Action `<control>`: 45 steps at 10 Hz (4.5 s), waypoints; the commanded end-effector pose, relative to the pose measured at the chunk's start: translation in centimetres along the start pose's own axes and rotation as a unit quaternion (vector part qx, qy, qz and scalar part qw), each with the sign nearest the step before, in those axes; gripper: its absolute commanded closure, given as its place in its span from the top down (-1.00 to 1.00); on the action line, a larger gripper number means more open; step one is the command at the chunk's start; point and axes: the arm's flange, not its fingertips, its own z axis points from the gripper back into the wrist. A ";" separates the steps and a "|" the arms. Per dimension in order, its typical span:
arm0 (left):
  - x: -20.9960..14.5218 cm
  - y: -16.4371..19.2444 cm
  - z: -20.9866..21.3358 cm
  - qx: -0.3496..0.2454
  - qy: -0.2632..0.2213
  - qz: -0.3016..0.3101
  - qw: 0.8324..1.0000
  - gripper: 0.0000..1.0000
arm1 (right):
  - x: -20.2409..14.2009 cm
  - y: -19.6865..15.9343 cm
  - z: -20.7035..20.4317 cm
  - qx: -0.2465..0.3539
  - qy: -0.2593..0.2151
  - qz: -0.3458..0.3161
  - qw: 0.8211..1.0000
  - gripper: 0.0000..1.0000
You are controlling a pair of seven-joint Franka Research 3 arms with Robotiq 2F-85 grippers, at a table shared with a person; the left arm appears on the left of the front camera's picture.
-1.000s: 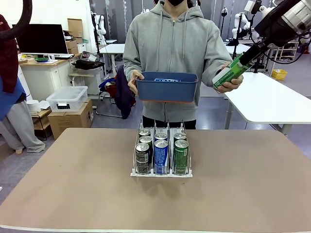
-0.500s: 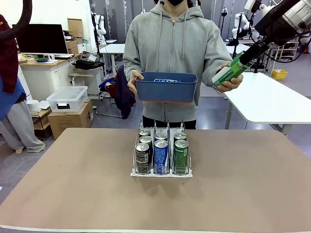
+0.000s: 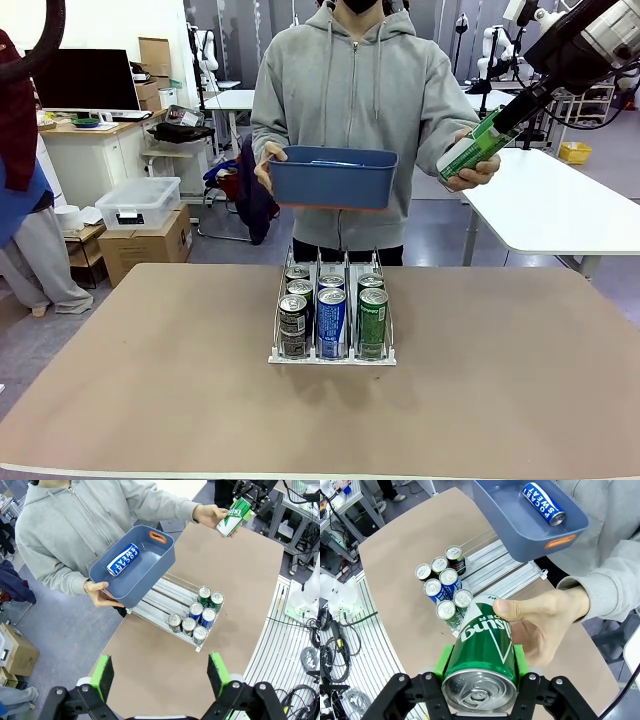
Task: Fill the beverage cans into the dispenser.
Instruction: Place the picked Sprite in the line of the Automatic Can Dispenser with the same cans.
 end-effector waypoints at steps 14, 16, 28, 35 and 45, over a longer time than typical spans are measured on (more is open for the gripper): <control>-0.2 0.0 0.1 0.003 -0.002 0.000 1.000 1.00 | -0.3 1.2 -0.4 0.002 -0.009 -0.017 1.000 0.16; -0.2 0.0 0.1 0.003 -0.002 0.000 1.000 1.00 | -1.8 4.0 -0.4 -0.027 0.010 -0.075 0.997 0.16; -0.2 0.0 0.1 0.003 -0.002 0.000 1.000 1.00 | -7.6 14.0 -15.2 -0.042 0.121 -0.050 0.990 0.16; -0.2 0.0 0.1 0.003 -0.002 0.000 1.000 1.00 | -7.7 14.6 -17.9 -0.053 0.151 -0.019 0.987 0.16; -0.2 0.0 0.1 0.003 -0.002 0.000 1.000 1.00 | -5.3 16.1 -23.7 -0.072 0.170 -0.019 0.983 0.16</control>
